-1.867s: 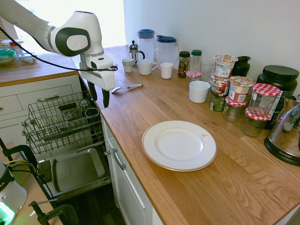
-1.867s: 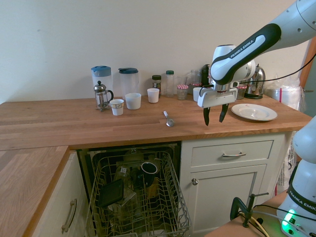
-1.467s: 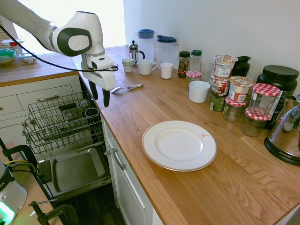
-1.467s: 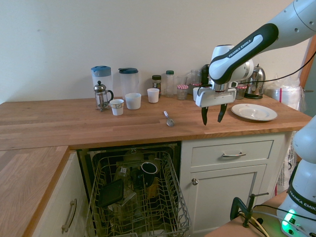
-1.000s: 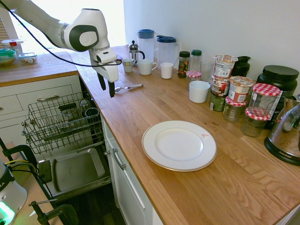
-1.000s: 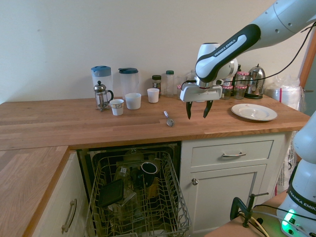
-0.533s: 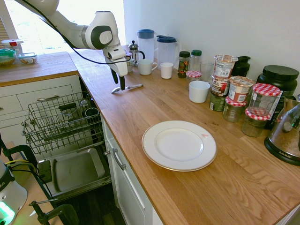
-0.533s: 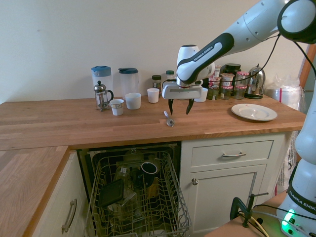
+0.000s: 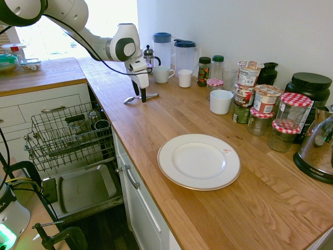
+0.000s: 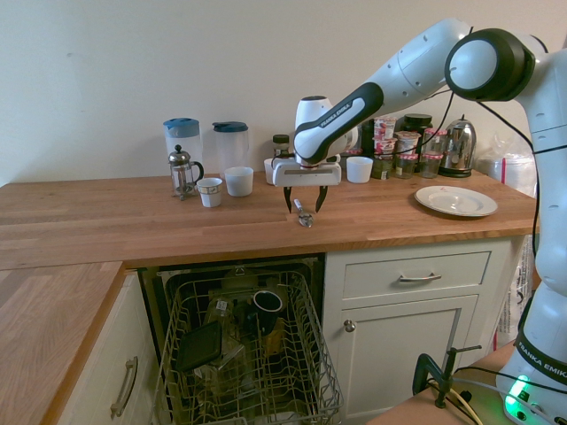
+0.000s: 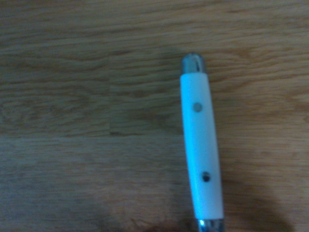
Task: Put the spoon in the dishwasher
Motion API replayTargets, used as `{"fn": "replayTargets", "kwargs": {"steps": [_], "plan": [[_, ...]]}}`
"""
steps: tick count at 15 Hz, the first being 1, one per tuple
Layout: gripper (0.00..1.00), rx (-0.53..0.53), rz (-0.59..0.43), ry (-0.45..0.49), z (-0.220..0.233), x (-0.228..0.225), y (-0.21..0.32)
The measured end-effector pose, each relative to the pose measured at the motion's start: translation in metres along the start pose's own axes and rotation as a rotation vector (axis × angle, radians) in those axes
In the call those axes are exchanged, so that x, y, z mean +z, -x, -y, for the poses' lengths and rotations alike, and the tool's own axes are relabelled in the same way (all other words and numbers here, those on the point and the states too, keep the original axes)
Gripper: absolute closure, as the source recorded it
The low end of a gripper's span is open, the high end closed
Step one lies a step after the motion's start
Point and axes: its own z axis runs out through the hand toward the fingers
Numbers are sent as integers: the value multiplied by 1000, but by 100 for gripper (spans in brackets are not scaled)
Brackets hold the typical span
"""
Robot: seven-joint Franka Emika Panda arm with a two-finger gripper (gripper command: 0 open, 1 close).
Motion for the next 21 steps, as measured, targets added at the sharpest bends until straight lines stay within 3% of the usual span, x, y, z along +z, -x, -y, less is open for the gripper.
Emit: {"fn": "replayTargets", "kwargs": {"steps": [1, 21], "plan": [[100, 0, -1, 6, 2, 1, 0], [100, 18, 48, 57, -7, 1, -9]]}}
